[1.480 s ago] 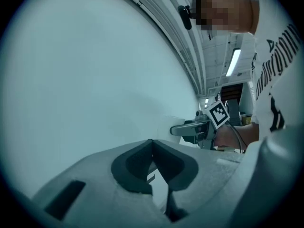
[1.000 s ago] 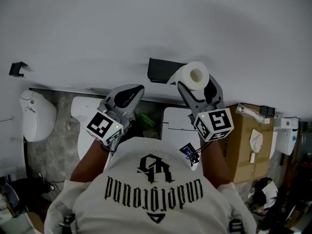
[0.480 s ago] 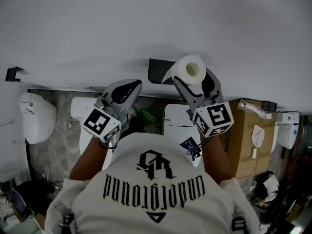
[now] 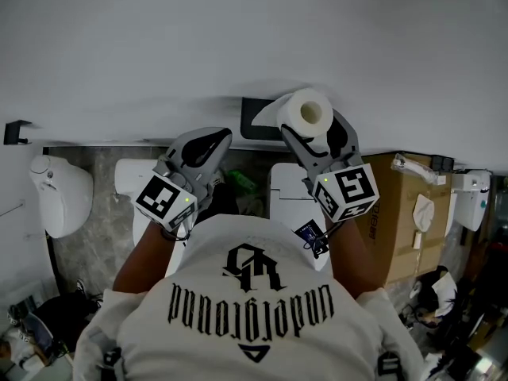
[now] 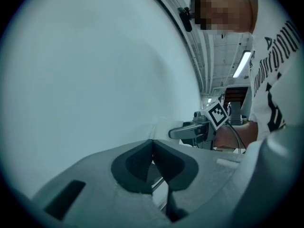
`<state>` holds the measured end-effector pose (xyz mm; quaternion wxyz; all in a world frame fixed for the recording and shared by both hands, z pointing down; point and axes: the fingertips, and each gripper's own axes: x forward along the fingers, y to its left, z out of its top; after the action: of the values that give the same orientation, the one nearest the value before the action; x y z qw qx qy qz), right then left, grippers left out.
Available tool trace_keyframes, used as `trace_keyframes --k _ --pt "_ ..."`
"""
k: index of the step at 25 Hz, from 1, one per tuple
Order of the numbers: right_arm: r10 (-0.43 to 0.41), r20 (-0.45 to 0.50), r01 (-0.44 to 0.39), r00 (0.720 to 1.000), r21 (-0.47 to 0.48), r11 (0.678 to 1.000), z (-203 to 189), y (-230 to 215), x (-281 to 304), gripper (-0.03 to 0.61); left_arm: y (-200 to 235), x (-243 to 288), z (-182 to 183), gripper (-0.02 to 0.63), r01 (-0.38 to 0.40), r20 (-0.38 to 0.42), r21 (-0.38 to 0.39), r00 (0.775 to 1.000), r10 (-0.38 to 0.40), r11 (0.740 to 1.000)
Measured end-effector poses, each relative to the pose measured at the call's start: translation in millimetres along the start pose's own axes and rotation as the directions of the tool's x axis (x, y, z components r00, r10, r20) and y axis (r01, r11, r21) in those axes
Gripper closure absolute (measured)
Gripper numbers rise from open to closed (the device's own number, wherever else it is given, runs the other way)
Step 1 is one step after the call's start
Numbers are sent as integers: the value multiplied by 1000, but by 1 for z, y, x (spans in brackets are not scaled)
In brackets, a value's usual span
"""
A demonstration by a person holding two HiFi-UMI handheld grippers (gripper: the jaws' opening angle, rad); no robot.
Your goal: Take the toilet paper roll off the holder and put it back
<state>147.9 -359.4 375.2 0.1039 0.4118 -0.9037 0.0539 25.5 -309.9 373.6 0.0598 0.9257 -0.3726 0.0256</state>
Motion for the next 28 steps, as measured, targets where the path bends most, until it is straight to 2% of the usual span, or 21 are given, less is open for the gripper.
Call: trace_keyframes --k 16,28 --pt "3 -66 0 998 41 999 -33 -15 12 247 4 24 -25 600 37 -74 -46 996 -40 998" --pt "13 -79 -10 997 32 999 -39 -15 16 247 5 32 -30 600 45 -68 -53 996 -49 998"
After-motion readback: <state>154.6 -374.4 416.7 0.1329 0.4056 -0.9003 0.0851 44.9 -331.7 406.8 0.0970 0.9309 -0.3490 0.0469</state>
